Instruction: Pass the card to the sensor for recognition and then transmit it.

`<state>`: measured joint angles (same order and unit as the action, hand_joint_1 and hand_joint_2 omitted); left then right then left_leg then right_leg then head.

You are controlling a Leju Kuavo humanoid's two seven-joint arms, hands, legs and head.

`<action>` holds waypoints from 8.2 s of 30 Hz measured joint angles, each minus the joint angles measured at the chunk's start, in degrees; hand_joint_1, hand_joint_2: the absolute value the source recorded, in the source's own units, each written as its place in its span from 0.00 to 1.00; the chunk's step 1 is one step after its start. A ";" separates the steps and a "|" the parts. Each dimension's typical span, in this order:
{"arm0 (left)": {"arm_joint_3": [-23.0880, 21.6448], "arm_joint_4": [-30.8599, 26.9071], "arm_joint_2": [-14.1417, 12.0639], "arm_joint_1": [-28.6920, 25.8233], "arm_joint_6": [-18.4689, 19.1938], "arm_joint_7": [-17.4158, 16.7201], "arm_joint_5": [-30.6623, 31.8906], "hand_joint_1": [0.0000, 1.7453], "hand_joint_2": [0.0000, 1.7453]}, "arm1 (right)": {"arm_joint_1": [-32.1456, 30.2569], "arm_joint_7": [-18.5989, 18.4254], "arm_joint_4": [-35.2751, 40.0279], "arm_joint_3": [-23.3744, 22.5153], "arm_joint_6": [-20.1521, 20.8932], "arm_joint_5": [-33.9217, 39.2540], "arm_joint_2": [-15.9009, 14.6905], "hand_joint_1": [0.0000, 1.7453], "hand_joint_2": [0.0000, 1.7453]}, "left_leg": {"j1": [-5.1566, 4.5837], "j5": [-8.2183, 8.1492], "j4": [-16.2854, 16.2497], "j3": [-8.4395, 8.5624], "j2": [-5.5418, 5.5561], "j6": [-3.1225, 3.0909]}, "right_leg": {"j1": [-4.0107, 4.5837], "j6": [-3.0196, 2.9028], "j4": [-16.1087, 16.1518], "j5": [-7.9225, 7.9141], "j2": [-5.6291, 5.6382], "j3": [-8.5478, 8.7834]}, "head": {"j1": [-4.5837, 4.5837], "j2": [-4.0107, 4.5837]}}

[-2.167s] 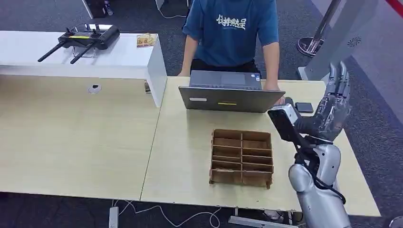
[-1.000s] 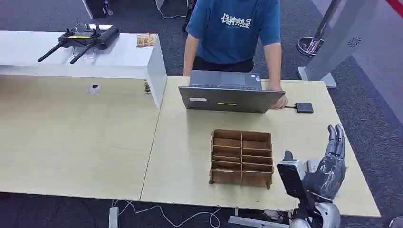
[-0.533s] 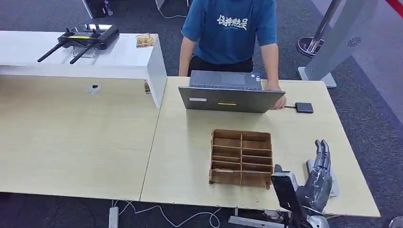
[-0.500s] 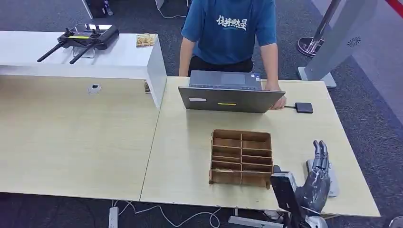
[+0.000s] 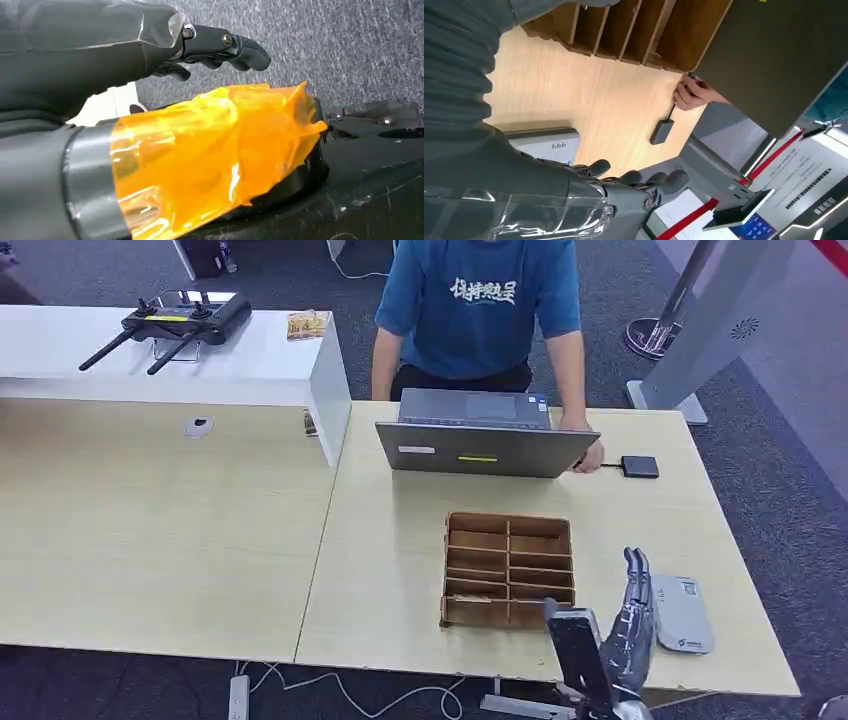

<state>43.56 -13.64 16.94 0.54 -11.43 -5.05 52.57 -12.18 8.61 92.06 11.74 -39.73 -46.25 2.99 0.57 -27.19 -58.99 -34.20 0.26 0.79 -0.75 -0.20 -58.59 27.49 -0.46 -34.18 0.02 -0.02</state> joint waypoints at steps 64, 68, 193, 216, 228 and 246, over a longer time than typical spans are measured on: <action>8.44 0.00 -0.07 0.69 4.76 -2.08 -2.54 0.00 0.00 | -0.78 -18.29 -6.86 9.23 -0.22 -32.56 -6.10 0.00 1.00 | -0.01 -0.04 0.00 0.04 0.00 0.05 | -0.01 0.00 0.00 0.01 0.03 0.03 | 0.00 0.02; 8.44 0.00 -0.07 0.69 4.74 -2.08 -2.40 0.00 0.00 | -0.26 -18.51 -7.78 10.27 -0.22 -32.80 -6.71 0.00 1.00 | -0.01 -0.04 0.00 0.03 0.00 0.05 | -0.01 0.00 0.00 0.01 0.03 0.02 | 0.00 0.02; -3.72 0.02 -0.31 -0.38 -2.80 0.35 18.73 0.00 0.00 | 9.91 -26.07 -3.96 19.96 22.99 -32.51 -19.54 0.00 1.00 | 0.01 -0.04 -0.01 0.05 -0.01 0.05 | 0.00 0.00 0.01 0.00 0.05 0.03 | 0.00 0.00; -5.42 0.02 -0.39 -0.41 -2.71 -0.09 20.85 0.00 0.00 | 10.24 -24.43 -1.51 17.82 24.92 -32.43 -22.12 0.00 1.00 | 0.00 -0.04 -0.02 0.04 -0.01 0.05 | 0.00 0.01 0.01 0.00 0.04 0.04 | 0.00 0.02; -7.58 0.37 -0.55 -0.49 -4.59 0.11 23.19 0.00 0.00 | 11.84 -22.99 -2.95 18.47 28.94 -27.45 -22.31 0.00 1.00 | 0.01 -0.04 -0.02 0.04 -0.01 0.05 | 0.00 0.01 0.01 0.00 0.04 0.04 | 0.00 0.02; -9.73 0.74 -1.09 -0.55 -5.38 0.90 24.74 0.00 0.00 | 12.26 -22.99 -3.02 18.67 28.85 -27.25 -23.06 0.00 1.00 | 0.01 -0.04 -0.02 0.04 0.00 0.05 | 0.00 0.01 0.01 0.00 0.03 0.04 | 0.00 0.02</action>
<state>33.83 -12.90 15.85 -0.01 -16.81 -4.15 77.31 0.08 -14.38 89.05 30.40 -10.88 -73.51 -20.06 0.58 -27.23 -59.01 -34.16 0.26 0.84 -0.75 -0.19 -58.58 27.49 -0.43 -34.14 0.02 0.00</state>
